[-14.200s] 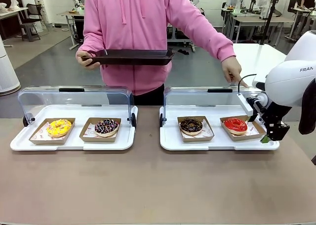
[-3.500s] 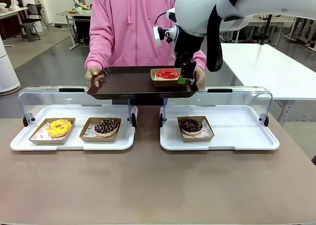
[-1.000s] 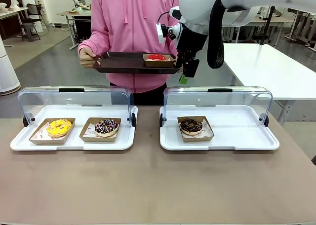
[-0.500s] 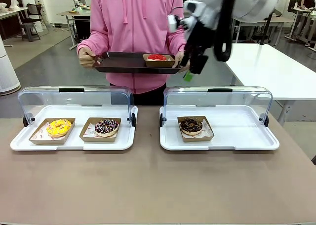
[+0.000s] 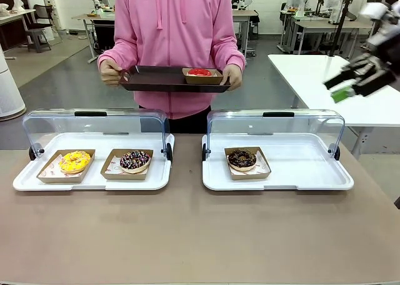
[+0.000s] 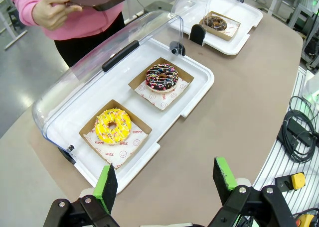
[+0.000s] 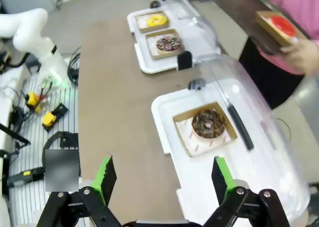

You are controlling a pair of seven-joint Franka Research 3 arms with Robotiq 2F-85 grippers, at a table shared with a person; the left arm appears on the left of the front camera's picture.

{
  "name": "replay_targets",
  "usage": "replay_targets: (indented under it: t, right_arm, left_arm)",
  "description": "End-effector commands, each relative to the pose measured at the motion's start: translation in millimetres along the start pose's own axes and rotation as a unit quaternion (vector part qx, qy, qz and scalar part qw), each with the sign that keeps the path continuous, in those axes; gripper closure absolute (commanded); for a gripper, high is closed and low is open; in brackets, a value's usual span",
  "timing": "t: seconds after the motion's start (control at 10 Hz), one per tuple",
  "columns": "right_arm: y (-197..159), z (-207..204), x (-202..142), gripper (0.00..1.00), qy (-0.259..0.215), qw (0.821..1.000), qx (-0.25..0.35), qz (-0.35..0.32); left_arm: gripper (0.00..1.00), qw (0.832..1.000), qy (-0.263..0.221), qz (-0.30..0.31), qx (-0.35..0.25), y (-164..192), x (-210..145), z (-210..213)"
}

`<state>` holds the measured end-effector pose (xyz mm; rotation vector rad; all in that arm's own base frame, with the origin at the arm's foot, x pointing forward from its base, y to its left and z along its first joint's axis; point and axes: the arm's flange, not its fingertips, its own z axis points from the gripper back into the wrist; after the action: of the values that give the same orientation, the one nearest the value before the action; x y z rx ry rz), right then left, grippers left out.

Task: Provide the desired donut to the person.
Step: Pick up and lift the Paper togo box containing the Donut pointed at by the person.

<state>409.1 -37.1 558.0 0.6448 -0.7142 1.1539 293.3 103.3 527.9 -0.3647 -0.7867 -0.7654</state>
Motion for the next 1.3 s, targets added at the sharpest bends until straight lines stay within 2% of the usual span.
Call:
replay_targets:
  t: [0.0, 0.2, 0.4, 0.6, 1.2]
  right_arm:
    - [25, -8, -21, 0.00, -0.040, 0.996, -0.071, -0.032]
    - [48, 4, -51, 0.00, -0.049, 0.987, -0.129, -0.076]
    - [52, 13, -72, 0.00, -0.051, 0.978, -0.170, -0.110]
    - [61, 24, -82, 0.00, -0.049, 0.971, -0.205, -0.113]
    - [65, 31, -70, 0.00, -0.031, 0.957, -0.256, -0.134]
  left_arm:
    - [0.00, 1.000, -0.006, 0.002, -0.004, 0, 0, 0]
    - [0.00, 1.000, -0.006, 0.002, -0.004, 0, 0, 0]
    - [0.00, 1.000, -0.006, 0.002, -0.004, 0, 0, 0]
    - [0.00, 1.000, -0.006, 0.002, -0.004, 0, 0, 0]
    - [0.00, 1.000, -0.006, 0.002, -0.004, 0, 0, 0]
